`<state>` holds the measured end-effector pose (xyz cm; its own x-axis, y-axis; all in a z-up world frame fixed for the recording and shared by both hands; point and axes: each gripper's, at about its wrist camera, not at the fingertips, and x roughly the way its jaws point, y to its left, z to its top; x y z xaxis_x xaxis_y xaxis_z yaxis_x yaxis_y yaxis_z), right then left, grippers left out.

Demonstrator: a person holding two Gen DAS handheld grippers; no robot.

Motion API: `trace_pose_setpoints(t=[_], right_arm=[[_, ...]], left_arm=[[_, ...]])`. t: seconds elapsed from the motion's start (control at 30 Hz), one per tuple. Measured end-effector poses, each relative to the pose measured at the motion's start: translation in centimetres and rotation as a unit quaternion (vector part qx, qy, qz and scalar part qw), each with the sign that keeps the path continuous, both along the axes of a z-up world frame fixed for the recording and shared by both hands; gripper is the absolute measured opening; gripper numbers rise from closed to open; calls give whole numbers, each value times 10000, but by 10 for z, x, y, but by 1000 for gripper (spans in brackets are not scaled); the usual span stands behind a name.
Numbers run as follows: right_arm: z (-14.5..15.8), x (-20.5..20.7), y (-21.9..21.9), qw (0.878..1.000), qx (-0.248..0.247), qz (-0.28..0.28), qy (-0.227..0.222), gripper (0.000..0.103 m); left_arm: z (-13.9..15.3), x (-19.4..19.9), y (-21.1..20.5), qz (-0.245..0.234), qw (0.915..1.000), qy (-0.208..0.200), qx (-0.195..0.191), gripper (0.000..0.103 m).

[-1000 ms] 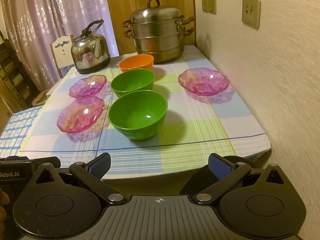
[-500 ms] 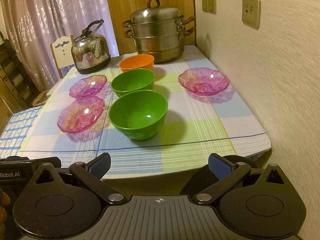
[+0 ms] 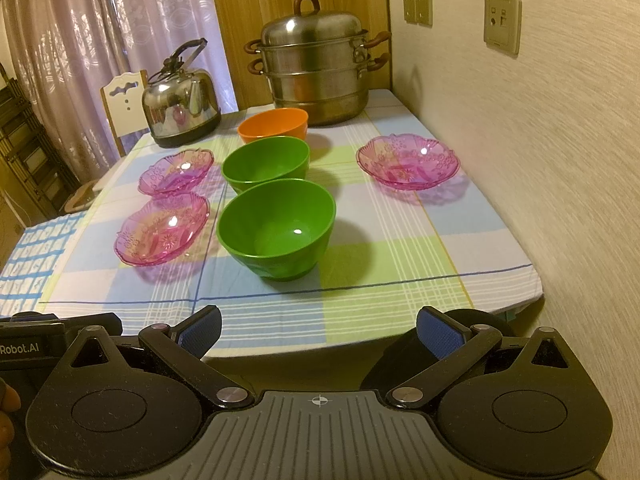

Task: Organize plates and bowls

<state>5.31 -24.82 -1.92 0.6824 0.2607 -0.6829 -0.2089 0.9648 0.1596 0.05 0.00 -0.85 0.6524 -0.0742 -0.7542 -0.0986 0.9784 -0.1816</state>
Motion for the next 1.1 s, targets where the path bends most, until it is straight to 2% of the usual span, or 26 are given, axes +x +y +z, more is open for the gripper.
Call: trace_pose_setpoints(t=[0.27, 0.43, 0.6, 0.8, 0.93, 1.03, 1.1], right_arm=[[0, -3, 0, 9999, 46, -92, -27, 103], [10, 1, -11, 9991, 232, -335, -152, 103], [27, 15, -32, 9961, 390, -711, -352, 103], [47, 43, -63, 9908, 603, -1097, -514, 103], [55, 67, -78, 9875, 621, -1289, -668, 103], [54, 90, -85, 9848, 592, -1465, -718, 103], [51, 107, -89, 9831, 640, -1574, -682, 103]], left_arm=[[5, 7, 5, 61, 9999, -41, -152, 103], [17, 32, 4, -130, 9990, -181, -382, 103], [34, 74, -8, -446, 9966, -328, -604, 103], [48, 139, -34, -1050, 9899, -441, -846, 103], [48, 190, -55, -1385, 9870, -336, -747, 103], [43, 229, -75, -1699, 9843, -237, -417, 103], [42, 253, -84, -1855, 9812, -266, -472, 103]])
